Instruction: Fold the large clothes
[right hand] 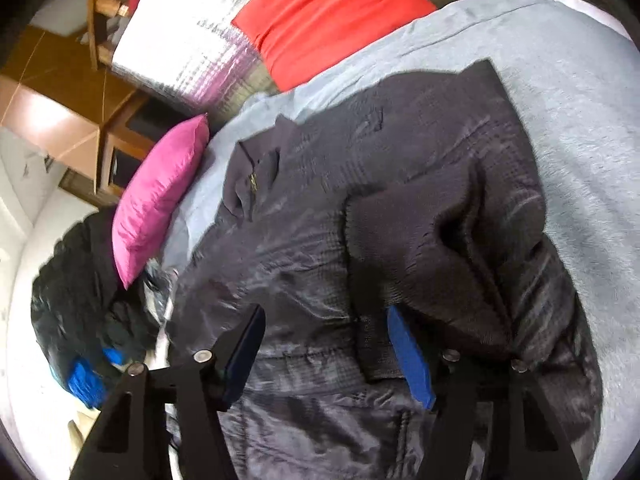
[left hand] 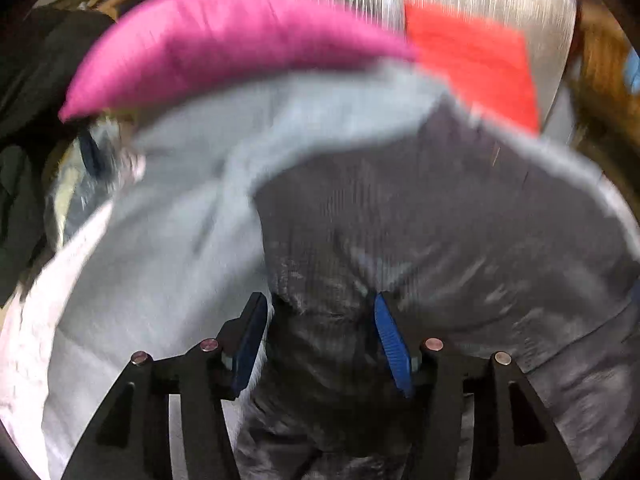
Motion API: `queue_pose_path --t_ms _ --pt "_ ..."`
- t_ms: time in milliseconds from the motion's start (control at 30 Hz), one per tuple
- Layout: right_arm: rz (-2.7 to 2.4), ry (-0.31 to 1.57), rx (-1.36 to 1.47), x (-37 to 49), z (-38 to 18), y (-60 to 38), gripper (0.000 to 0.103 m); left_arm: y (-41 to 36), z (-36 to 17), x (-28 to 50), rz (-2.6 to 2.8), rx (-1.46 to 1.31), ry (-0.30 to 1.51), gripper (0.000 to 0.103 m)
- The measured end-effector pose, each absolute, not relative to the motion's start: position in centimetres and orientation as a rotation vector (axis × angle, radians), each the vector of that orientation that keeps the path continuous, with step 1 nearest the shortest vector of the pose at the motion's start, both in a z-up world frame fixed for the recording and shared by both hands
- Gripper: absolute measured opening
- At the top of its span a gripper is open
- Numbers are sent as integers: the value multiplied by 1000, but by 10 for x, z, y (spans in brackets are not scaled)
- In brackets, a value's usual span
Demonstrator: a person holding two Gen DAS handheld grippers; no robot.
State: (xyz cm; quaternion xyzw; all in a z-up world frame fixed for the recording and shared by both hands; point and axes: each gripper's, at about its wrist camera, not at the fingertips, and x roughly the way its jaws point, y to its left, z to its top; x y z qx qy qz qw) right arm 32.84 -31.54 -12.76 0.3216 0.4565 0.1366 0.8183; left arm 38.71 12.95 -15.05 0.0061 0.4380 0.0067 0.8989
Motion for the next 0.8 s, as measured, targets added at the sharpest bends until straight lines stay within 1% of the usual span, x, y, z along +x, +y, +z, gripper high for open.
queue_pose_path --t_ms 33,100,200,267,300,400,433,467,500,600,667,800 --pt "307 946 689 328 -119 -316 69 128 -152 385 26 23 882 58" --pt "334 904 687 330 -106 -316 76 128 -150 385 39 27 870 58" --pt "332 912 696 343 -113 -320 76 130 -149 386 32 11 875 58" --pt "267 978 699 358 -142 -328 75 134 -141 384 36 -11 867 58" --pt "269 972 739 360 -150 -332 75 134 -135 379 46 -21 852 58" --pt "306 916 768 352 -133 -336 76 126 -109 367 41 -33 767 58" --pt "316 883 763 346 -125 -340 76 122 -102 365 34 -36 748 61" --pt "316 861 750 342 -118 -343 76 116 -95 362 15 -42 732 66" --pt "299 835 733 337 -110 -350 76 103 -89 360 -19 -41 725 67" --pt "166 788 691 331 -100 -380 76 63 -86 360 -103 1 723 68" --pt "105 812 696 337 -108 -401 76 35 -93 362 -145 34 728 68" --pt "95 880 739 364 -130 -418 76 -7 -120 370 -193 70 799 68"
